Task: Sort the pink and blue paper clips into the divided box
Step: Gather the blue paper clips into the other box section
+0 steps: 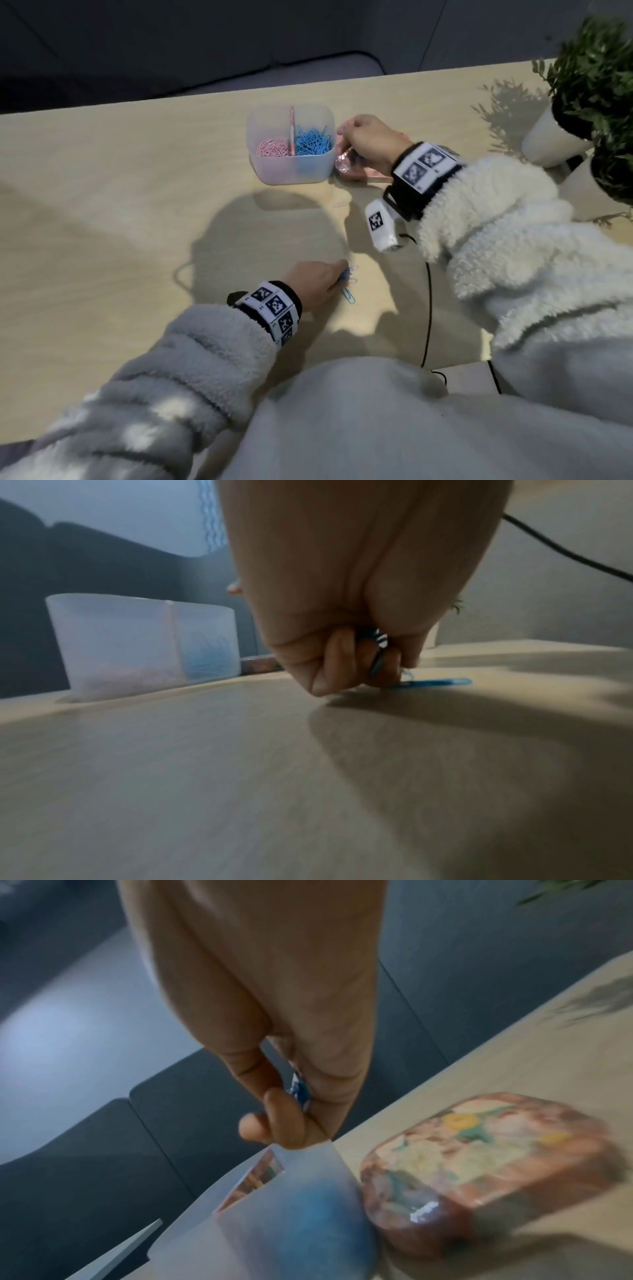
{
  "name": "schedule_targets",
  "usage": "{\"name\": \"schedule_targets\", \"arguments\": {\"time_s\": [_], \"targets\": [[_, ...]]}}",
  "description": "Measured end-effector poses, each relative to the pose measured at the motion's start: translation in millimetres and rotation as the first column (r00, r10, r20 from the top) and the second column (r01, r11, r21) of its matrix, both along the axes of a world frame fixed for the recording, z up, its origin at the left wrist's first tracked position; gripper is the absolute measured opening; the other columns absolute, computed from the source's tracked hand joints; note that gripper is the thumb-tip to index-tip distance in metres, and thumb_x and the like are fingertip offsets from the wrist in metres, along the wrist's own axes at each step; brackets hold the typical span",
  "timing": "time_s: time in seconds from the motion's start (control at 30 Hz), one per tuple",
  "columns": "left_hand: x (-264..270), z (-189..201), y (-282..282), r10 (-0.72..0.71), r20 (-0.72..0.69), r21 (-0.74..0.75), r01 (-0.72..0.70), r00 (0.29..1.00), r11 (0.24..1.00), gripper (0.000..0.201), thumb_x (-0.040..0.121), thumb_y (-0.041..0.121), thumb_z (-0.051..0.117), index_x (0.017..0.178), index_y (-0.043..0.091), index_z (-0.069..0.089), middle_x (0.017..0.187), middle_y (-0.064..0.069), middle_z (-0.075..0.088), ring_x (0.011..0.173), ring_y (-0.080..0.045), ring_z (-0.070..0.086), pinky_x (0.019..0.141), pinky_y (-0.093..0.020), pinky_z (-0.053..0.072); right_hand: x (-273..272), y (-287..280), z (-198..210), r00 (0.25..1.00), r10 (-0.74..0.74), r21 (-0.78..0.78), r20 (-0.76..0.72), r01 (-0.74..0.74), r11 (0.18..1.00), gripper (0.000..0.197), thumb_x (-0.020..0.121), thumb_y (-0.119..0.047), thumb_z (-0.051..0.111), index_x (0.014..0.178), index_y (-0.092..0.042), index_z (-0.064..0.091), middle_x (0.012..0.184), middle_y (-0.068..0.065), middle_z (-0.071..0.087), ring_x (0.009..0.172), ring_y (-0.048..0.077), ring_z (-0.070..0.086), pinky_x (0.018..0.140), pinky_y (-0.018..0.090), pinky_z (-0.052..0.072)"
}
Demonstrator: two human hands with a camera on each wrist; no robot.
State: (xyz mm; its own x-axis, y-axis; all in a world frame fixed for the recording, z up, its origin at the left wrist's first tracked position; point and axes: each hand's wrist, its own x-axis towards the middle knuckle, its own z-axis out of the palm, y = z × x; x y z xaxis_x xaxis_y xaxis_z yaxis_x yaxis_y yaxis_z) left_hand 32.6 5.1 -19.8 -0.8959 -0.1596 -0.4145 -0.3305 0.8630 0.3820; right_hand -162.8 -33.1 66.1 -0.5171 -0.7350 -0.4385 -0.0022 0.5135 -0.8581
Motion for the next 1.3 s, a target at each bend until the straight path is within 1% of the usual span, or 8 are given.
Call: {"name": "schedule_targets", "arguments": {"time_s": [0.17, 0.3, 0.43, 0.57, 0.83, 1.03, 1.17, 1.3], "targets": [[-1, -4, 7, -0.061, 0.06, -0.051, 0.065, 0.996, 0.997, 0.03, 0.097, 0.029, 0.036, 0.119, 0.009, 0.039, 0.109, -0.02, 0.06, 0.099, -0.036, 0.058, 0.076, -0.04, 0.042, 6, -45, 4, 0.988, 0.096, 0.058, -0.121, -0.09, 0.994, 0.022, 0.095, -0.007, 0.032, 0.1, 0.002, 0.052, 0.095, 0.015, 0.057, 0.063, 0.017, 0.052, 0.056, 0.027, 0.046], [1, -6, 7, -0.071, 0.082, -0.029, 0.073, 0.994, 0.997, 0.033, 0.096, 0.031, 0.04, 0.121, 0.009, 0.038, 0.111, -0.019, 0.059, 0.101, -0.035, 0.057, 0.08, -0.042, 0.044, 2, -39, 4, 0.916, 0.144, 0.073, -0.375, -0.125, 0.989, 0.038, 0.091, -0.007, 0.041, 0.127, 0.002, 0.049, 0.13, 0.017, 0.054, 0.114, 0.024, 0.054, 0.099, 0.033, 0.044], [6, -11, 2, -0.114, 0.109, -0.051, 0.12, 0.988, 0.991, 0.035, 0.095, 0.034, 0.041, 0.12, 0.01, 0.038, 0.109, -0.019, 0.059, 0.101, -0.035, 0.057, 0.08, -0.044, 0.046, 7, 5, -15, 0.929, 0.093, -0.018, -0.357, -0.107, 0.994, 0.019, 0.09, 0.0, 0.044, 0.093, 0.0, 0.063, 0.082, 0.01, 0.064, 0.072, 0.021, 0.064, 0.073, 0.037, 0.057], [13, -12, -5, -0.144, 0.118, -0.061, 0.151, 0.983, 0.987, 0.031, 0.096, 0.034, 0.038, 0.113, 0.008, 0.042, 0.11, -0.016, 0.059, 0.102, -0.034, 0.056, 0.079, -0.044, 0.044, 13, 47, -57, 0.816, 0.344, 0.236, -0.464, -0.261, 0.936, 0.014, 0.086, -0.003, 0.054, 0.084, -0.01, 0.065, 0.093, 0.007, 0.068, 0.085, 0.021, 0.061, 0.08, 0.032, 0.051], [11, -5, -16, -0.097, 0.16, -0.155, 0.122, 0.982, 0.98, 0.021, 0.098, 0.024, 0.034, 0.109, 0.008, 0.042, 0.108, -0.016, 0.063, 0.098, -0.035, 0.06, 0.074, -0.041, 0.045, 9, 50, -93, 0.8, 0.322, 0.26, -0.506, -0.215, 0.942, 0.004, 0.078, -0.018, 0.07, 0.077, -0.018, 0.065, 0.085, 0.004, 0.065, 0.085, 0.024, 0.062, 0.08, 0.038, 0.051], [3, 25, -54, 0.163, 0.065, -0.058, -0.16, 0.984, 0.985, 0.024, 0.097, 0.032, 0.038, 0.102, 0.009, 0.045, 0.098, -0.016, 0.061, 0.087, -0.034, 0.058, 0.068, -0.036, 0.037, 9, 64, -91, 0.777, 0.469, 0.387, -0.419, -0.314, 0.867, 0.013, 0.083, -0.017, 0.058, 0.071, -0.012, 0.055, 0.08, 0.01, 0.064, 0.08, 0.031, 0.061, 0.071, 0.037, 0.048], [-33, 65, -91, 0.47, -0.219, 0.158, -0.445, 0.855, 0.882, 0.022, 0.096, 0.03, 0.042, 0.085, 0.011, 0.042, 0.069, -0.002, 0.044, 0.063, -0.02, 0.041, 0.062, -0.027, 0.025, 19, 90, -96, 0.713, 0.487, 0.36, -0.504, -0.339, 0.869, 0.014, 0.087, -0.016, 0.053, 0.075, -0.013, 0.048, 0.091, 0.015, 0.063, 0.084, 0.033, 0.058, 0.068, 0.034, 0.041], [-89, 86, -136, 0.641, -0.225, 0.068, -0.645, 0.734, 0.761, 0.035, 0.092, 0.03, 0.045, 0.113, 0.003, 0.053, 0.111, -0.018, 0.06, 0.103, -0.034, 0.055, 0.085, -0.037, 0.043, 18, 106, -95, 0.803, 0.402, 0.241, -0.441, -0.325, 0.914, 0.008, 0.087, -0.012, 0.053, 0.09, -0.009, 0.06, 0.088, 0.01, 0.07, 0.087, 0.03, 0.063, 0.076, 0.034, 0.048]]}}
